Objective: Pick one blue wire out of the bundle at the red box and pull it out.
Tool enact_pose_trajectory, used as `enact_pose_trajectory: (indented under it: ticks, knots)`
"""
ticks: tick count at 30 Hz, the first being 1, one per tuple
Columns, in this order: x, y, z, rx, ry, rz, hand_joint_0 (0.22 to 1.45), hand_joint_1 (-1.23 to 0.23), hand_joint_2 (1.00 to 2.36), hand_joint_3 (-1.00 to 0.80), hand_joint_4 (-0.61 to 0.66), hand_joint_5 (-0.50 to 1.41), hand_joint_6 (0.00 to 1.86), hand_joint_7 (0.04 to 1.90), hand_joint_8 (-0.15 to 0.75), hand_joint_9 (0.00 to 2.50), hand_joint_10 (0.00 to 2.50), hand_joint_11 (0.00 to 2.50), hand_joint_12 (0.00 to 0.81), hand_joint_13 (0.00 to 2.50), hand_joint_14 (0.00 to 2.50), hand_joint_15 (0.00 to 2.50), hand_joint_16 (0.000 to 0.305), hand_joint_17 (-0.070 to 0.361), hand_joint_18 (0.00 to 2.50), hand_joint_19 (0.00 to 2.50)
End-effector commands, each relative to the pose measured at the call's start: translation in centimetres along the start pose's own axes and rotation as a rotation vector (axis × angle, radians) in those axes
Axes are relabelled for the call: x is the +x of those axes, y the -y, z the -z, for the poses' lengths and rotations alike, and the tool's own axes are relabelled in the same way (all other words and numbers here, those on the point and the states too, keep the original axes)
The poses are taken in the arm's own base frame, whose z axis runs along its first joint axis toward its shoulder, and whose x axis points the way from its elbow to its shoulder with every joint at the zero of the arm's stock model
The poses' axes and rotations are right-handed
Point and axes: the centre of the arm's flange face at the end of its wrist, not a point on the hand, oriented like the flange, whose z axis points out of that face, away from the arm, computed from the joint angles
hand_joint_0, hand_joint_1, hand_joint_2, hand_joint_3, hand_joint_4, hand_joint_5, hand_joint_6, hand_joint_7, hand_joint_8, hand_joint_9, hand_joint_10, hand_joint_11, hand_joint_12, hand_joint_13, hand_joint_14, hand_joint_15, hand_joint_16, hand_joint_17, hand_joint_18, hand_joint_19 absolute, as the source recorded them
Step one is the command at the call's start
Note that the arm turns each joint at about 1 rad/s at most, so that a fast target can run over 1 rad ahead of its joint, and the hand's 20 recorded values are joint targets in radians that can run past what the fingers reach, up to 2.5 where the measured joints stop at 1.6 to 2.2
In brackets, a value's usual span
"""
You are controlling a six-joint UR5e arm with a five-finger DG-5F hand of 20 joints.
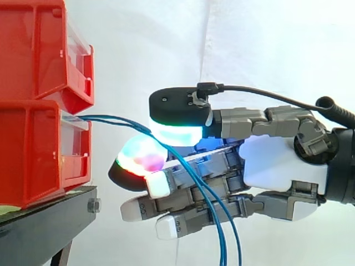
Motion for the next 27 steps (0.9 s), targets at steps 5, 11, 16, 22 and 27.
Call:
enact_pose_trajectory:
  ticks: [5,11,16,22,27]
  knots:
    - [-0.15,-0.23,-0.1,0.016,-0.002,0.004,0.59,-0.82,1.01,-0.07,0.19,-0.16,0.93,1.09,0.401,0.84,0.01,0.59,0.48,0.61,0.01,0.22,0.064,0.143,0.72,0.32]
    - [-0.31,-0.14,-0.14,0.016,-0.007,0.004,0.6,-0.86,1.02,-0.1,0.22,-0.18,0.94,1.08,0.391,0.8,0.01,0.63,0.463,0.58,0.01,0.22,0.06,0.134,0.7,0.33]
    - [-0.32,-0.2,-0.22,0.013,-0.014,0.003,0.65,-0.9,1.02,-0.22,0.28,-0.2,0.94,1.05,0.378,0.76,0.01,0.64,0.446,0.57,0.01,0.22,0.058,0.131,0.69,0.32]
    - [-0.42,-0.19,-0.25,0.013,-0.014,0.003,0.66,-0.92,1.01,-0.37,0.28,-0.2,0.94,1.03,0.376,0.75,0.01,0.65,0.447,0.57,0.01,0.22,0.059,0.132,0.7,0.32]
    - [-0.51,-0.17,-0.29,0.013,-0.014,0.003,0.53,-0.8,1.0,-0.49,0.29,-0.19,0.92,1.0,0.387,0.78,0.02,0.64,0.463,0.58,0.01,0.23,0.061,0.138,0.72,0.36]
